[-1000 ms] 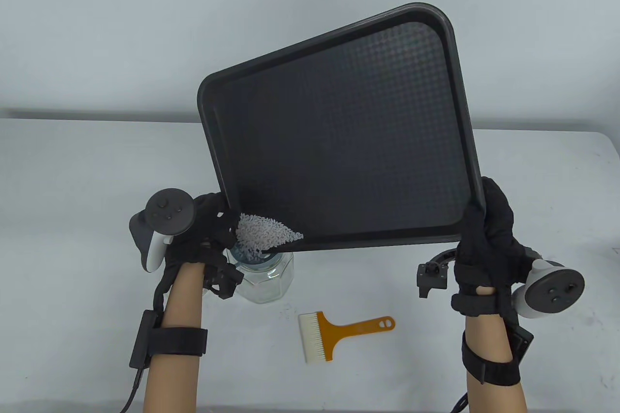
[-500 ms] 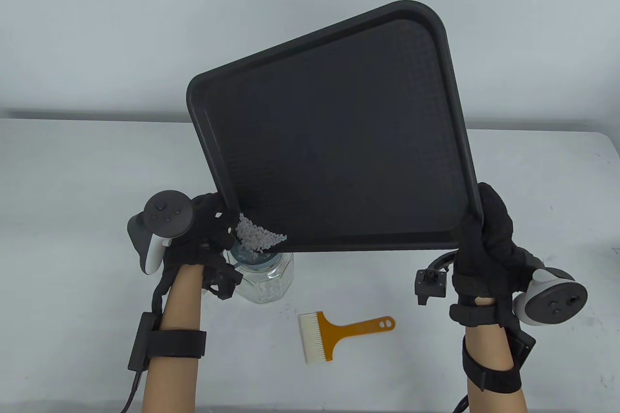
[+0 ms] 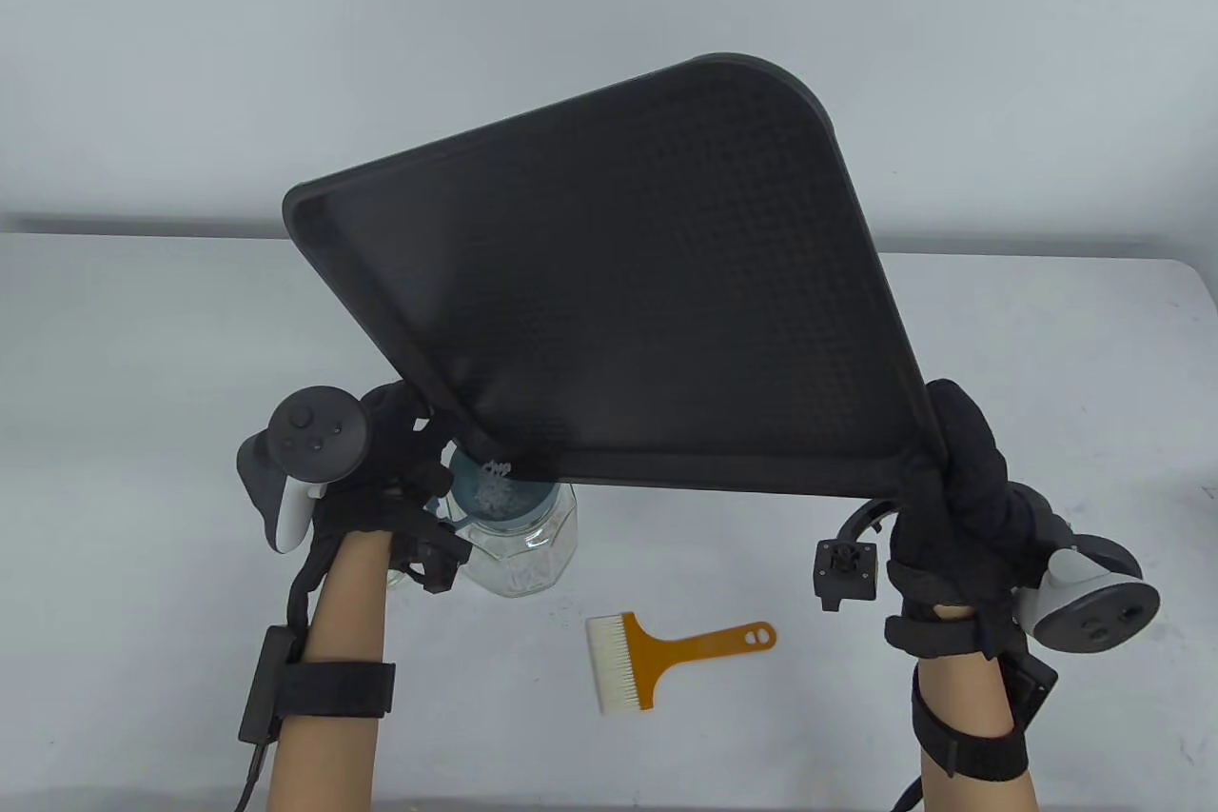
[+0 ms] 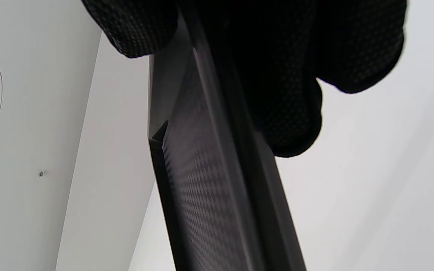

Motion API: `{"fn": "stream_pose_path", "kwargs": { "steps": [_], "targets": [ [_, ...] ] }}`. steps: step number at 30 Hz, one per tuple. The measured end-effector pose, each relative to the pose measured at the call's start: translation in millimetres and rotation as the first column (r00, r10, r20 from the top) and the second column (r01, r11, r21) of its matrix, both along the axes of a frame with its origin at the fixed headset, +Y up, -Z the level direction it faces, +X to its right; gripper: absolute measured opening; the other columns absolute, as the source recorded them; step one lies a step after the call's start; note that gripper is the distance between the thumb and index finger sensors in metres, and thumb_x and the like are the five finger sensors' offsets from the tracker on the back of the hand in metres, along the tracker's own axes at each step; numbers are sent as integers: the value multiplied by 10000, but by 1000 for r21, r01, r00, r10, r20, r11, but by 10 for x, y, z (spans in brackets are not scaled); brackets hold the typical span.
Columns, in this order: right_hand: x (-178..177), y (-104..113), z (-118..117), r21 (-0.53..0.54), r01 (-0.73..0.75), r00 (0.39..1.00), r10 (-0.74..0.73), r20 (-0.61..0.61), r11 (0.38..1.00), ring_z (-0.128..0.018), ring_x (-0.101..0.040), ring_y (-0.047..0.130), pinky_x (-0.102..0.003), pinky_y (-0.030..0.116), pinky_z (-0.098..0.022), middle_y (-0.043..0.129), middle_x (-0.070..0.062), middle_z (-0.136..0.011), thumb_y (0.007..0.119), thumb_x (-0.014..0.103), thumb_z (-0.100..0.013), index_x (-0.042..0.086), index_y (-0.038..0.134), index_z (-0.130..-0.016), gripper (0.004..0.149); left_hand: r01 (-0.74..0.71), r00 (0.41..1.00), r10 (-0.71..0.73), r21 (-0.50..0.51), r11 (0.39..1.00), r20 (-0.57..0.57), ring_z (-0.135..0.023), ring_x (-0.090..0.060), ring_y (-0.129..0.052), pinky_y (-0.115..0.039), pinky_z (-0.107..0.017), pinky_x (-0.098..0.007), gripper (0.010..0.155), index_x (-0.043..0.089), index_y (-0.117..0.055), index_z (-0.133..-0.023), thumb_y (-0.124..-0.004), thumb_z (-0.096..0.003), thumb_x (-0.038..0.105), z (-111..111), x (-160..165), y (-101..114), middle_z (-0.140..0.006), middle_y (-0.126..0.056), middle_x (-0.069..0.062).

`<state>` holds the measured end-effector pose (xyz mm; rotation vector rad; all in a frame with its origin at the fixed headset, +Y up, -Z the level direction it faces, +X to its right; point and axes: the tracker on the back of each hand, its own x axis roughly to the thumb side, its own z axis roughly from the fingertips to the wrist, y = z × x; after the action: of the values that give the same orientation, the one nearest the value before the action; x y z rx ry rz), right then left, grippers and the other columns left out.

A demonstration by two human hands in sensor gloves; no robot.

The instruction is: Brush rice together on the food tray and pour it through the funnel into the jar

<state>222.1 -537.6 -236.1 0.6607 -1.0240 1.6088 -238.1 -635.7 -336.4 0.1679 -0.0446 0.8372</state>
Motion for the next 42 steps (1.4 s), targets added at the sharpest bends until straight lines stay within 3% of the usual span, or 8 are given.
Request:
{"fn": "stream_pose_path", "kwargs": {
  "steps": [5, 12, 20, 31, 37, 42],
  "targets": [
    [25, -40, -52, -28, 21, 1000, -21, -2, 999, -478, -322, 1051, -498, 779, -455, 881, -171, -785, 637, 347, -547, 159, 576, -972, 469, 0, 1000, 0, 16, 1000, -3, -880, -738, -601, -134, -531, -911, 496, -50, -742, -908, -760, -483, 204, 54, -35, 27, -985, -678, -378],
    [157, -228, -255, -144, 110, 994, -106, 37, 983, -454, -302, 1057, -487, 787, -440, 886, -167, -765, 626, 339, -551, 127, 563, -967, 471, -21, 1000, 20, 44, 999, 12, -878, -741, -596, -136, -531, -910, 490, -54, -746, -903, -757, -485, 202, 126, -43, 81, -984, -671, -387],
    [361, -500, -465, -313, 222, 972, -182, 150, 924, -357, -252, 1064, -454, 815, -373, 900, -186, -681, 603, 294, -551, -11, 544, -922, 484, -121, 991, 117, 56, 991, 64, -871, -754, -578, -128, -524, -909, 496, -84, -744, -910, -735, -503, 199, 251, -10, 221, -983, -659, -402],
    [493, -1049, -594, -560, 383, 921, -353, 165, 735, -289, -249, 1054, -447, 820, -330, 879, -224, -631, 586, 262, -547, -83, 520, -880, 484, -178, 977, 166, 84, 981, 133, -863, -784, -512, -91, -507, -894, 567, -101, -697, -973, -669, -552, 279, 460, -45, 222, -1005, -593, -458],
    [646, -1252, -545, -622, 457, 873, -455, 175, 636, -290, -261, 1047, -451, 810, -332, 865, -236, -632, 585, 264, -551, -86, 510, -879, 486, -170, 983, 160, 131, 977, 88, -882, -787, -468, -92, -518, -889, 636, -68, -540, -1079, -623, -571, 307, 557, -205, -7, -1040, -539, -450],
    [811, -1366, -432, -633, 524, 819, -540, 193, 569, -335, -265, 1040, -456, 798, -359, 827, -242, -675, 553, 266, -562, -88, 455, -893, 494, -31, 999, 35, 149, 988, -23, -884, -786, -468, -105, -524, -888, 640, -62, -505, -1093, -618, -568, 285, 574, -353, -231, -1043, -529, -451]
  ]
}}
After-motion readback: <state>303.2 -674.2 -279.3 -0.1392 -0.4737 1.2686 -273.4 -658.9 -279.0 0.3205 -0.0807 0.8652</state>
